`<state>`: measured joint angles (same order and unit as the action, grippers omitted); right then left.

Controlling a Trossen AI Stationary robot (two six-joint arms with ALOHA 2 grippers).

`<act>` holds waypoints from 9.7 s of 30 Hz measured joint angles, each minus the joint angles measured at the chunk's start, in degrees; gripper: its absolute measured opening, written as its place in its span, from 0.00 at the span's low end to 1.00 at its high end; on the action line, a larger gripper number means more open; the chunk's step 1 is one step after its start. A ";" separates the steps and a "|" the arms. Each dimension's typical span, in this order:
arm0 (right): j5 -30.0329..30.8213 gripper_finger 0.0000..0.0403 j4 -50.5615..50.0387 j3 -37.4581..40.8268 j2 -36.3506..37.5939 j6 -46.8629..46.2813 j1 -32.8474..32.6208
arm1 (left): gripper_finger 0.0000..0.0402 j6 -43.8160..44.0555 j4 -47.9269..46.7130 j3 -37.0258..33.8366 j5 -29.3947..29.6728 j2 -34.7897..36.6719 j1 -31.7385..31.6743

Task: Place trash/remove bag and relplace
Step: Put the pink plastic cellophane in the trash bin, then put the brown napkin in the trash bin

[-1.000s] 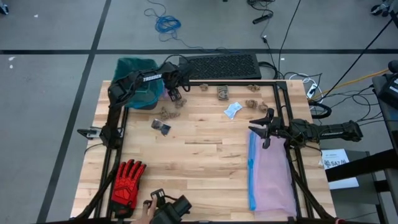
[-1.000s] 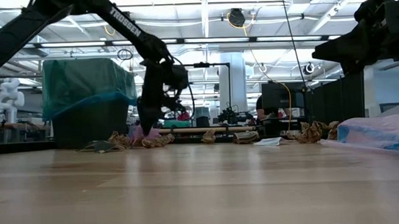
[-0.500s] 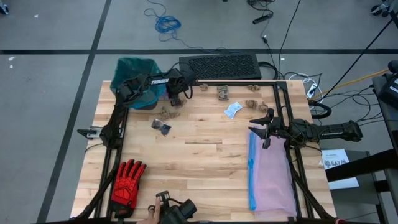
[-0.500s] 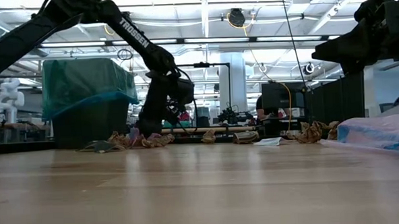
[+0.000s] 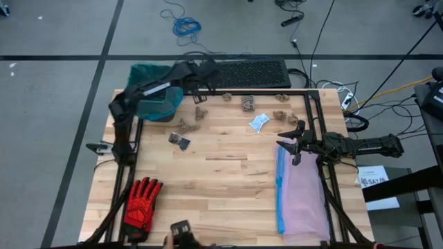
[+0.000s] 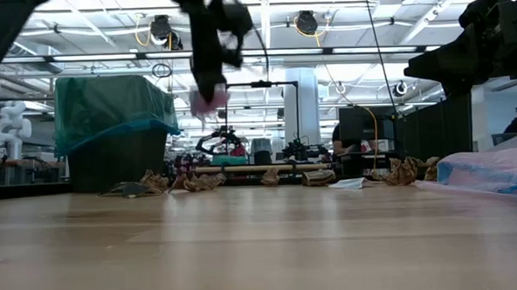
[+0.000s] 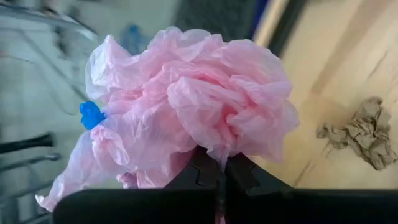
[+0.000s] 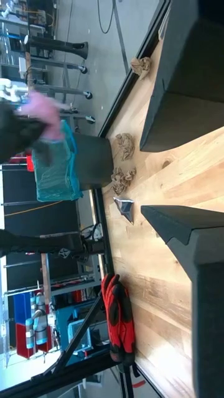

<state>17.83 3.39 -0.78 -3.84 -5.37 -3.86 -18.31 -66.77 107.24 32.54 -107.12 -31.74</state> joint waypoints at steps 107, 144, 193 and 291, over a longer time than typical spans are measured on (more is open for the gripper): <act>-0.18 0.36 -0.04 -0.02 0.02 -3.21 0.00 | 0.50 6.62 3.07 -9.07 -24.30 -20.72 -2.66; 0.09 0.36 1.51 -0.02 0.00 -1.88 0.00 | 0.04 20.53 -18.42 -9.71 2.08 26.06 -6.68; 0.04 0.36 1.93 -0.02 0.00 -1.46 0.02 | 0.53 13.98 -11.41 -24.90 -24.97 19.17 9.50; 0.04 0.36 0.66 -0.02 -0.07 -1.44 0.00 | 0.00 22.20 -10.74 -16.50 1.14 5.20 19.53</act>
<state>17.87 4.05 -0.80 -3.90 -6.81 -3.86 3.89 -77.50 90.74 33.68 -101.92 -12.20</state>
